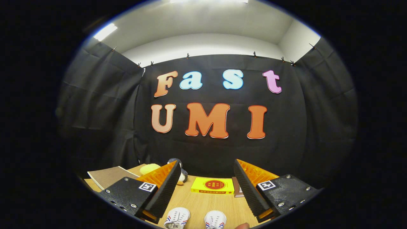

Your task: Open the storage box then place both shoes into the box .Put the left shoe in first, then the right shoe, with the right side of both shoes facing outward in a uniform manner.

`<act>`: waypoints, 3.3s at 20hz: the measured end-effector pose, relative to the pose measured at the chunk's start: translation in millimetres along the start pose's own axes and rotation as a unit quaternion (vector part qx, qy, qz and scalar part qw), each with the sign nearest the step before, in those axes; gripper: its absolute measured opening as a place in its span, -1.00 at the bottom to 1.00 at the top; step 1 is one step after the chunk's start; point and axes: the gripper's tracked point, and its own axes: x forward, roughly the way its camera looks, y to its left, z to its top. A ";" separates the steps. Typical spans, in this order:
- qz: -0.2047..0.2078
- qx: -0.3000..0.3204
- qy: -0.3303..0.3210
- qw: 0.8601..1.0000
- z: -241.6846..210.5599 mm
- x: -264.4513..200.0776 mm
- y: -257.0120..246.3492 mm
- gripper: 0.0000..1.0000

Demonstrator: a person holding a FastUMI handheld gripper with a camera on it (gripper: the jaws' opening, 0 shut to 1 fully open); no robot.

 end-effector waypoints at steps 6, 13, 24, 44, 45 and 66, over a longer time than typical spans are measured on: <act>0.080 0.050 0.097 0.991 -49.6 9.7 56.1 1.00; 0.185 0.105 0.192 0.958 -90.1 11.1 138.3 0.98; 0.324 0.272 0.370 0.827 -153.8 -12.1 251.9 0.91; 0.366 0.430 0.490 0.664 -233.7 -7.0 355.2 0.92; 0.369 0.437 0.495 0.654 -231.7 -8.9 356.1 0.91; 0.286 0.474 0.559 0.617 -214.4 -5.0 348.5 -0.96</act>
